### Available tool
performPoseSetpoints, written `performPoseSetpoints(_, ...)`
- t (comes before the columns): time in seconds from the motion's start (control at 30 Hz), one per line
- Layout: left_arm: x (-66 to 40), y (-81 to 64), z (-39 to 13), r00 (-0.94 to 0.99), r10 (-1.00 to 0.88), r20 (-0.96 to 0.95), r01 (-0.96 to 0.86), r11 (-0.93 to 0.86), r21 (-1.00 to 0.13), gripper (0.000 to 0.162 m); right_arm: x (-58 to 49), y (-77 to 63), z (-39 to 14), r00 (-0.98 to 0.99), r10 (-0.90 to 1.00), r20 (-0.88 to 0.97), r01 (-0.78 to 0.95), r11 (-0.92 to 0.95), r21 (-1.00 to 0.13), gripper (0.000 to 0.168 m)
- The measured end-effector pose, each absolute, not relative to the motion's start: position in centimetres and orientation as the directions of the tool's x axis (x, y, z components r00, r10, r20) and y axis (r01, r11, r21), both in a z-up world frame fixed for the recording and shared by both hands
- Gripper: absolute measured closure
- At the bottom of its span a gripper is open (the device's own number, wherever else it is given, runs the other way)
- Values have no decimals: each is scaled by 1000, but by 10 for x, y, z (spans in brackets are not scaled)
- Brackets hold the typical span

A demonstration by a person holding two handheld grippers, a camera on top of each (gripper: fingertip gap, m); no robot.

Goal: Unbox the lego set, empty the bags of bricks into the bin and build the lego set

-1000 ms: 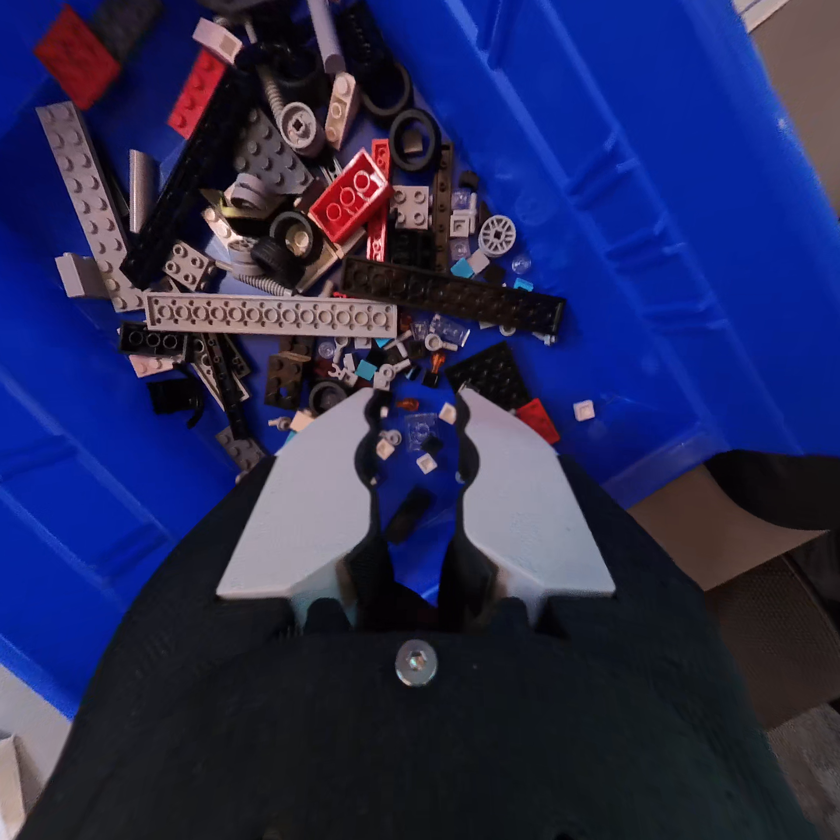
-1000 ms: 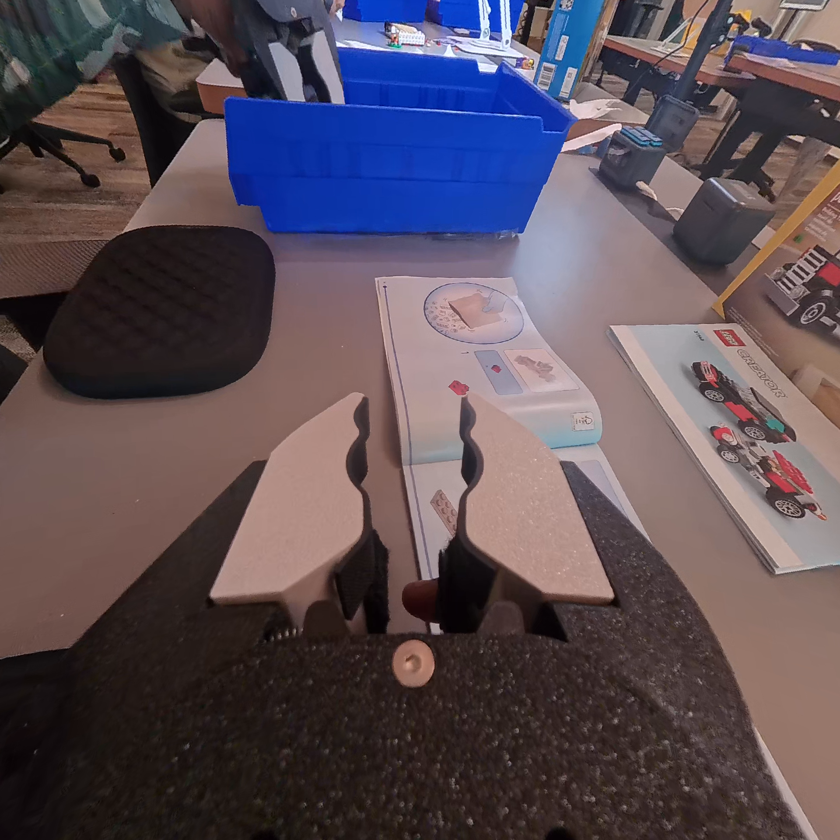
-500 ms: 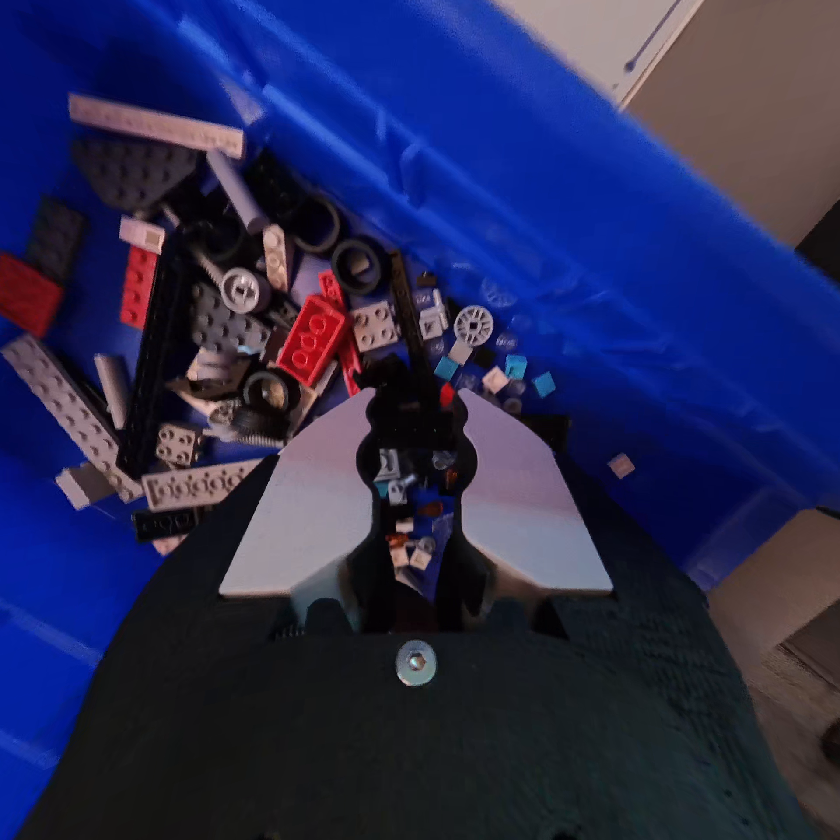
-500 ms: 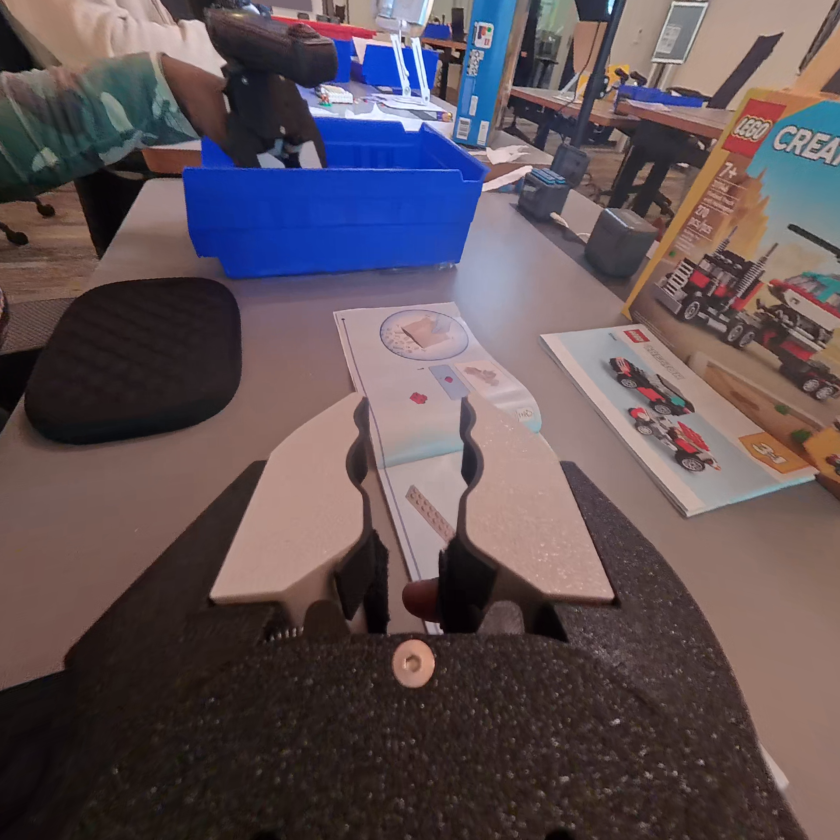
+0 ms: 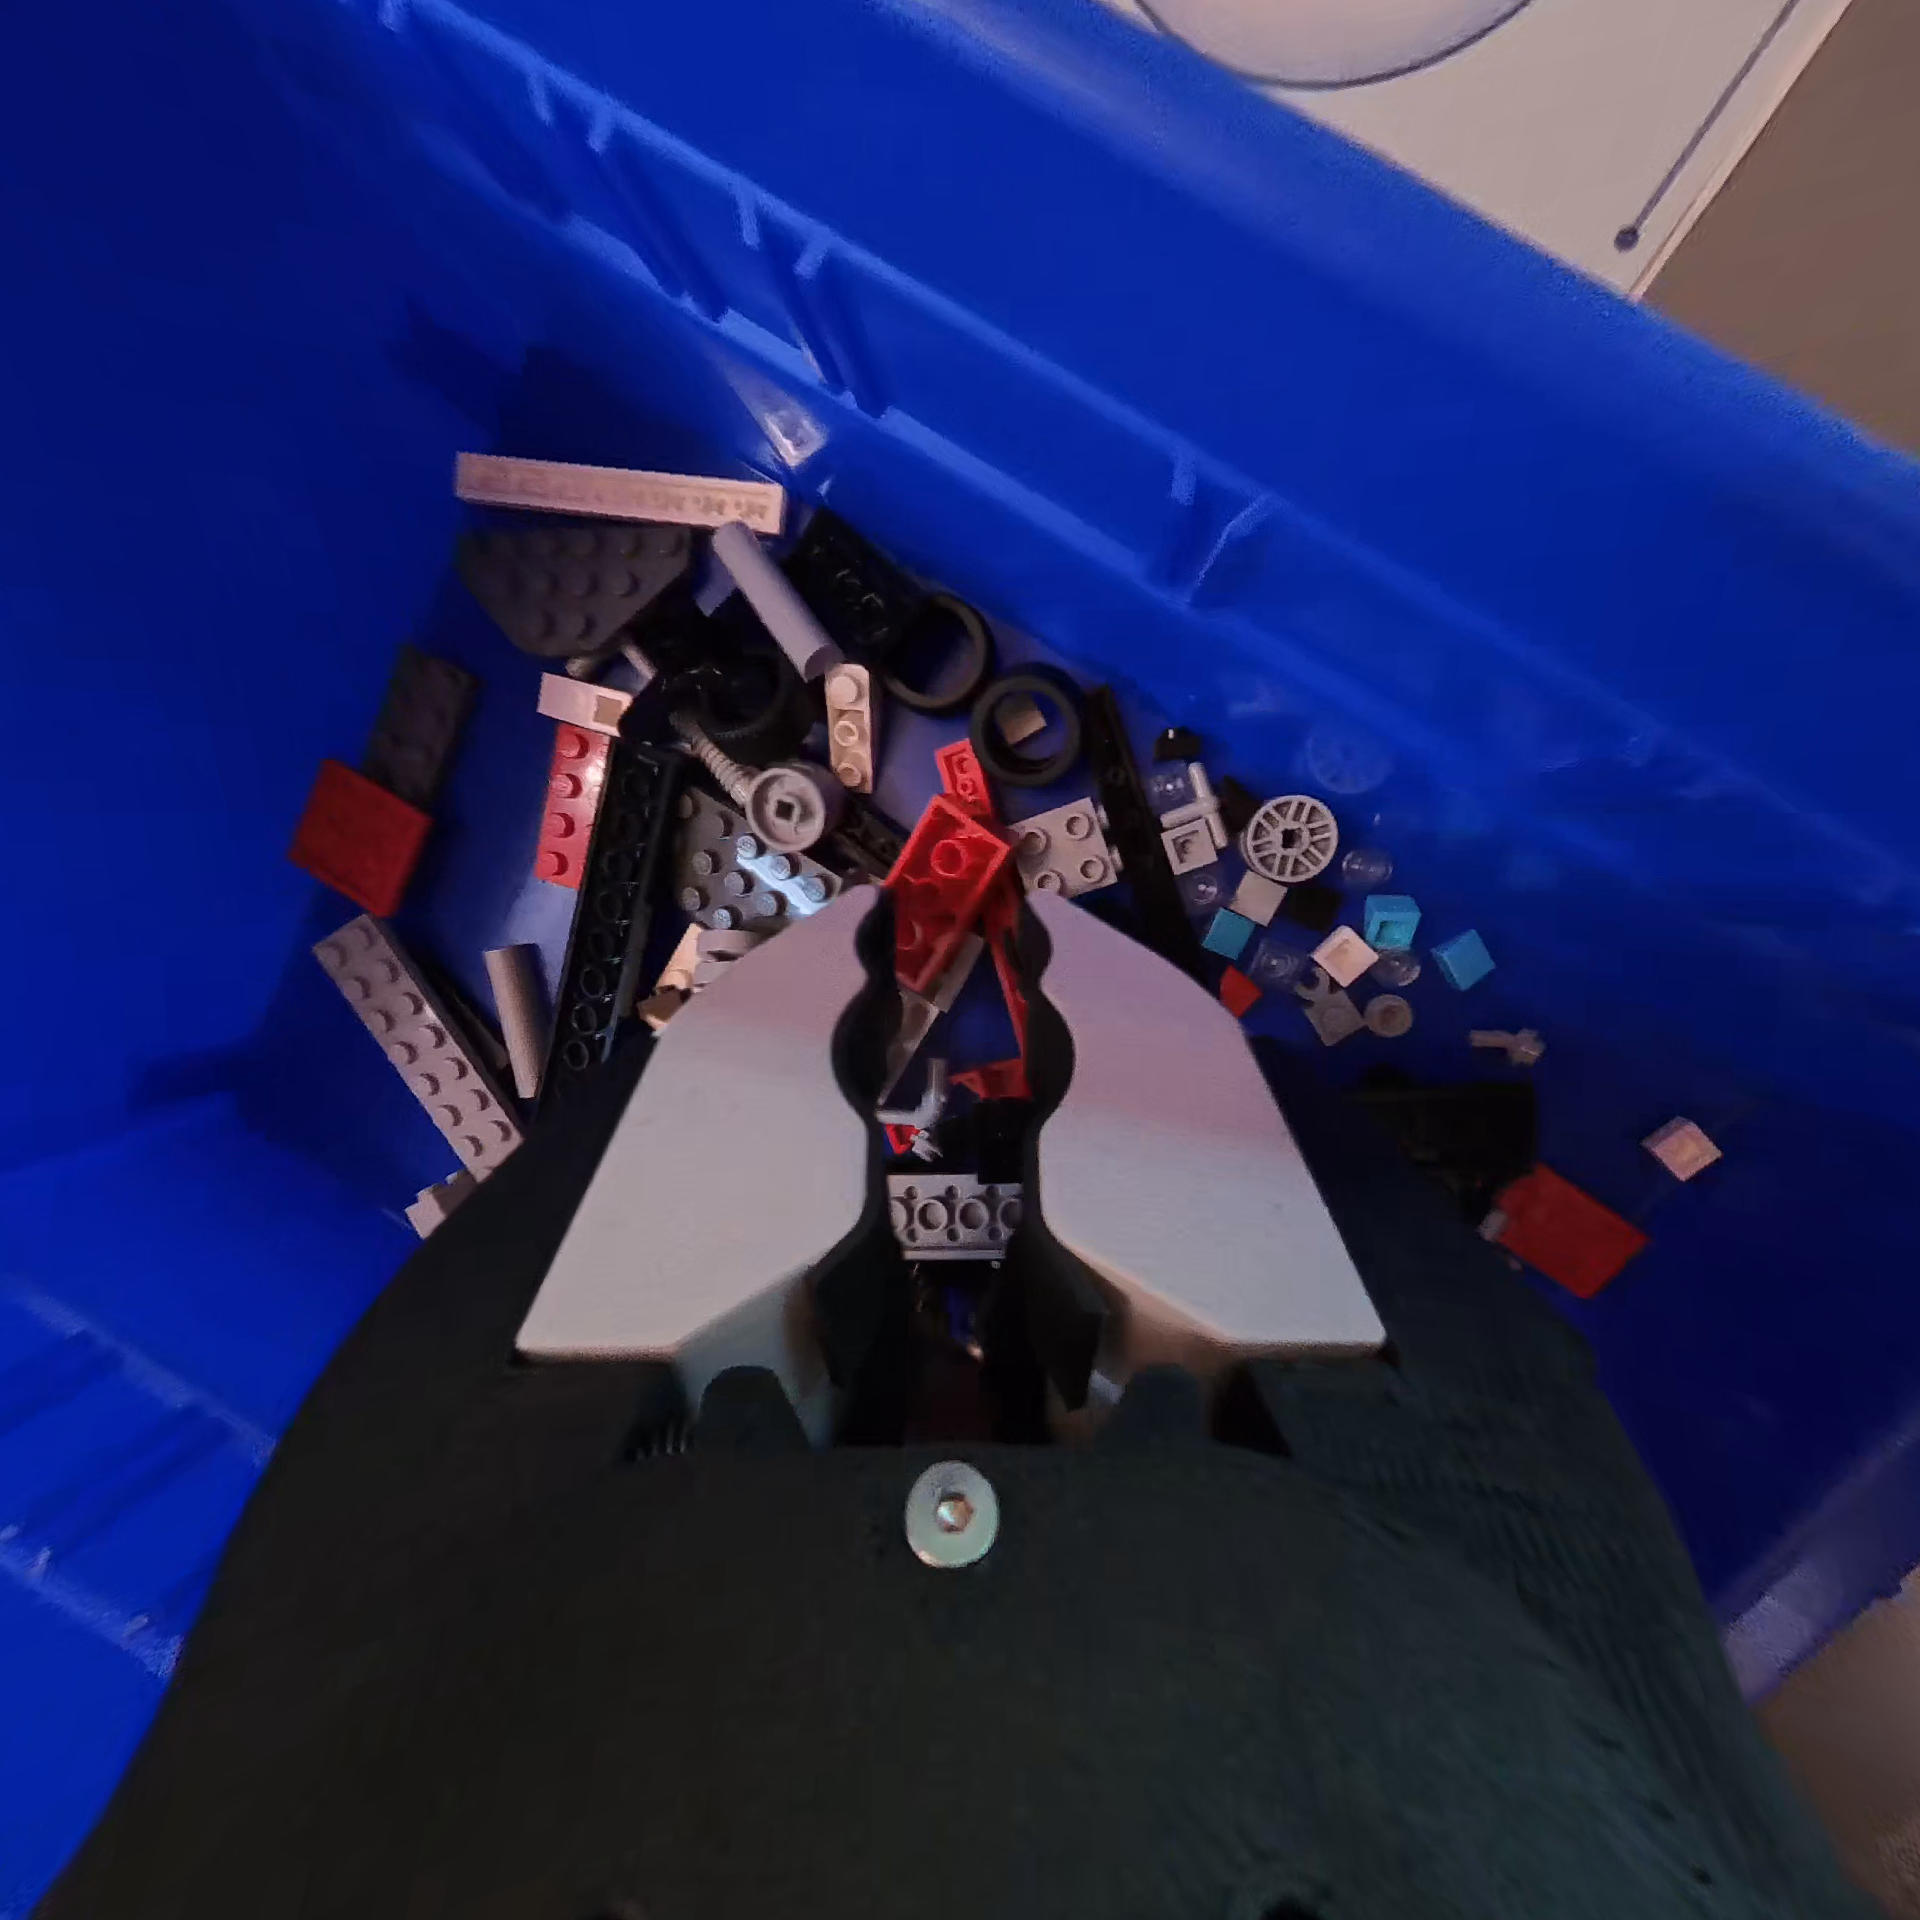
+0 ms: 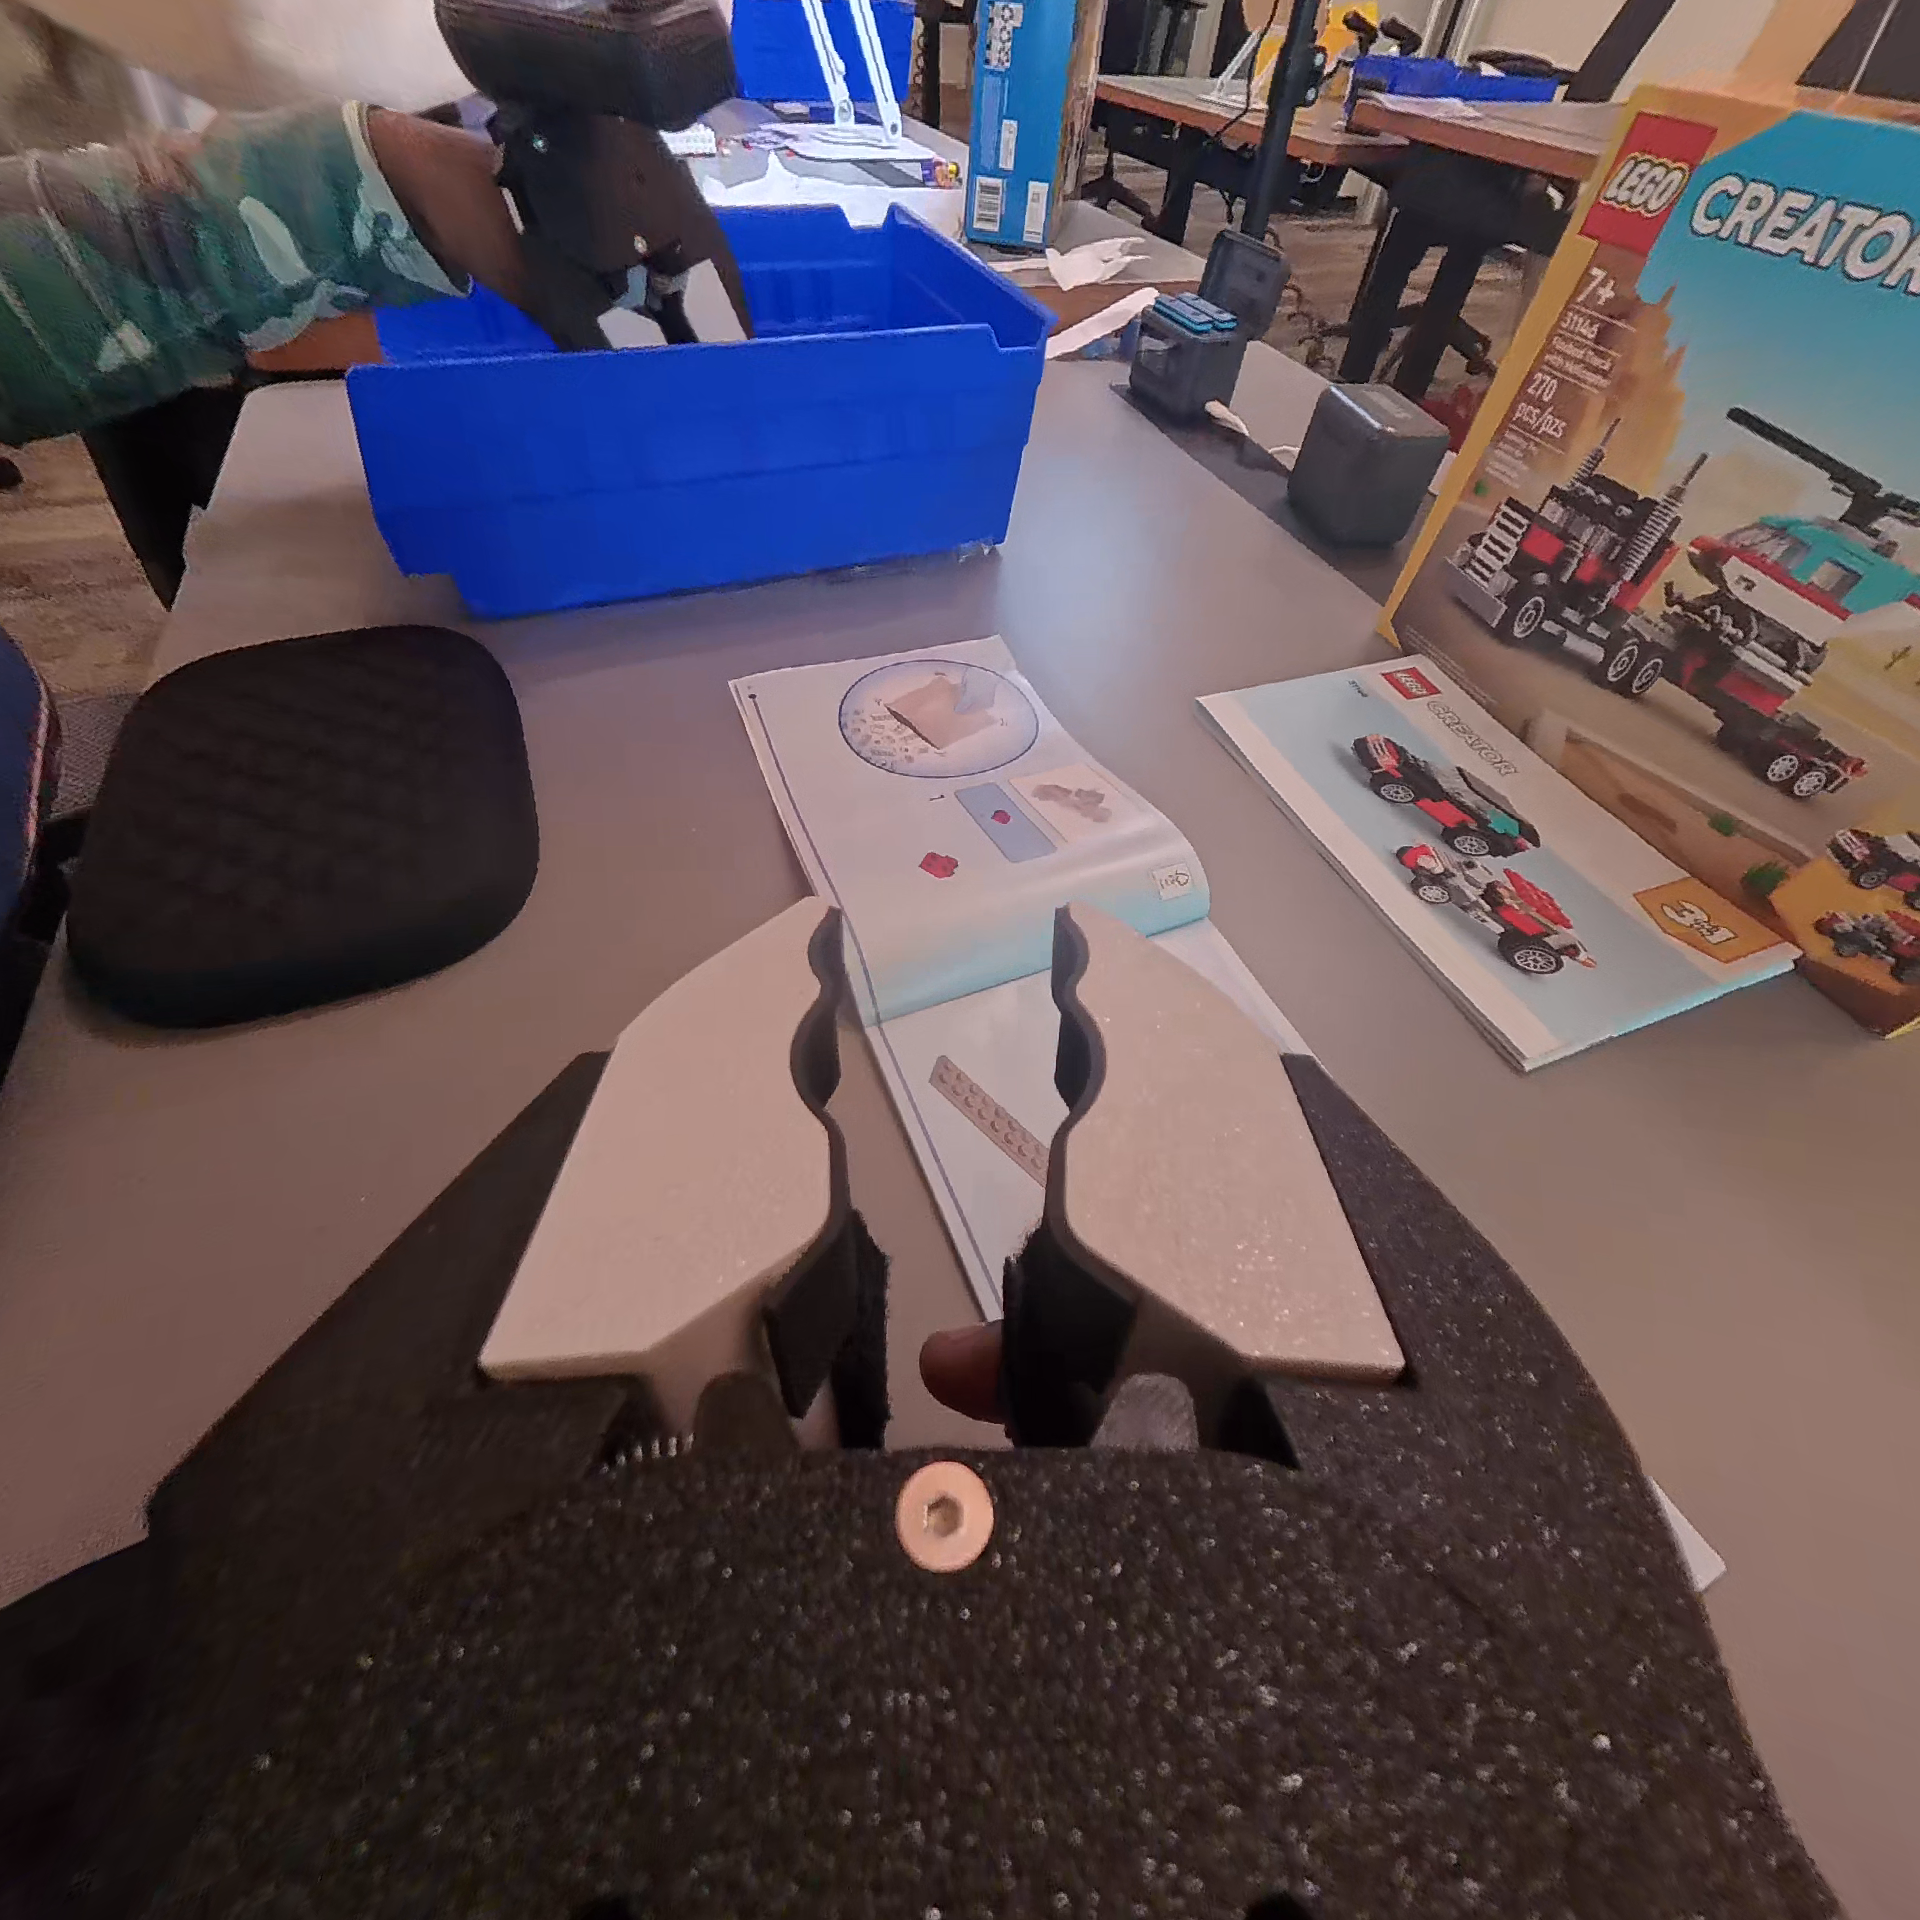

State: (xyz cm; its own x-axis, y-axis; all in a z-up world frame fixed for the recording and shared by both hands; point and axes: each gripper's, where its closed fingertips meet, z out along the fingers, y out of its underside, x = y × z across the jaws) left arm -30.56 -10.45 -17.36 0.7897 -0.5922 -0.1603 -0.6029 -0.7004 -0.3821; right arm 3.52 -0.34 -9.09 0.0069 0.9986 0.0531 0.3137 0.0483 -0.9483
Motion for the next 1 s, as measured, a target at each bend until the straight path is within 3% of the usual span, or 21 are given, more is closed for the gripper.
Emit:
performPoseSetpoints(0.03,-306,-106,-173,793,-589,-156,-598,-703,-384,147,35,-5,-90,8,998,59,316,53,-947,130)
performPoseSetpoints(0.23,-315,-126,-169,834,-535,-134,-539,-740,-403,150,41,-5,-89,49,996,78,327,58,-943,130)
performPoseSetpoints(0.6,-318,-148,-141,899,-406,-167,-433,-759,-486,158,31,-3,-137,107,993,58,546,-10,-838,133)
performPoseSetpoints(0.77,-308,-160,-142,917,-369,-155,-395,-780,-485,146,0,1,-151,146,989,-16,594,-100,-798,135)
performPoseSetpoints(1.0,-293,-175,-157,917,-380,-120,-393,-816,-424,134,-19,10,-188,252,967,-44,680,-209,-702,125)
